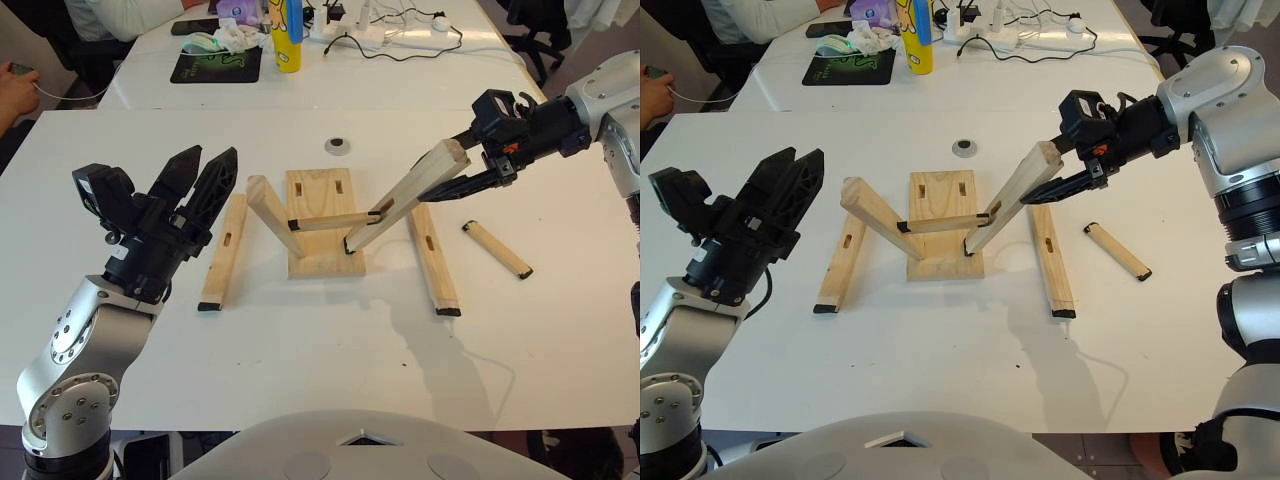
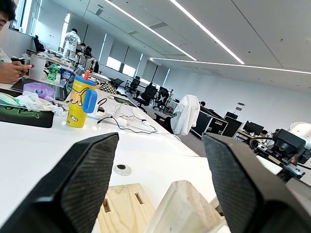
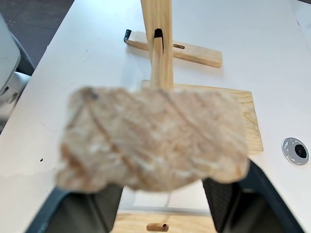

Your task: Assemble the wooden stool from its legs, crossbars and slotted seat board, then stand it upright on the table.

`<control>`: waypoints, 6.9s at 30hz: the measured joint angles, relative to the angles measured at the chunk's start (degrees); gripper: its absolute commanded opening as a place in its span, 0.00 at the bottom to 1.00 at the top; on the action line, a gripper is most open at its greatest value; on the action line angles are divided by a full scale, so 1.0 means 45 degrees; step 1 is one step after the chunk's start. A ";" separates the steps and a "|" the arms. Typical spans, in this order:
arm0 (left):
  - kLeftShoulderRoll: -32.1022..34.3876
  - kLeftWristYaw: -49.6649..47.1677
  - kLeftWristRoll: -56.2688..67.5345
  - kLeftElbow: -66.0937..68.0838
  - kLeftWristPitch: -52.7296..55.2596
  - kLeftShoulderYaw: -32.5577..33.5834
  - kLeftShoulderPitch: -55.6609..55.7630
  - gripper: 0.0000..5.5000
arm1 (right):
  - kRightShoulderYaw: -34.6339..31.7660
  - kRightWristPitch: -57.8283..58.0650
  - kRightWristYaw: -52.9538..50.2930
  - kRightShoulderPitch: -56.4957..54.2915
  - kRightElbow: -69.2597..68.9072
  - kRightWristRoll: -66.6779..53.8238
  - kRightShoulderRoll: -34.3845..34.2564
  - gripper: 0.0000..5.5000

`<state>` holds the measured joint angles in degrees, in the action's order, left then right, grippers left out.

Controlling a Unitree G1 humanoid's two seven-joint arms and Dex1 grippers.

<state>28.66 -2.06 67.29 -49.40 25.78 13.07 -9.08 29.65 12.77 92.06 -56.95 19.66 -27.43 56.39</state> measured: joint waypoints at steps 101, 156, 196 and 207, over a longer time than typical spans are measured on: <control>-0.0632 -0.0272 -0.1034 -0.0360 0.0142 -0.0269 0.0186 0.58 | -0.7222 1.0827 -0.8706 -0.2068 -0.5520 -0.3724 -0.7742 0.37; 0.1450 0.3618 -0.0011 0.3697 0.1540 0.0526 0.1869 0.58 | -0.6706 0.3742 -0.4749 0.7662 -0.6744 -0.1567 -0.3627 0.37; 0.0448 0.2502 -0.0709 0.2816 0.1394 0.0747 0.1350 0.58 | -0.1991 0.6032 -0.2465 0.1475 -0.5466 0.2014 -0.2643 0.37; -0.0178 0.2834 -0.1009 0.2812 0.0540 0.0608 0.0564 0.58 | -0.1626 0.4302 -0.2196 0.1722 -0.5308 0.2399 -0.2335 0.37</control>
<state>27.86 10.69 62.75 -36.74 28.21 15.80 -6.54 22.33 32.13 82.18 -49.21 -4.23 -16.64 45.88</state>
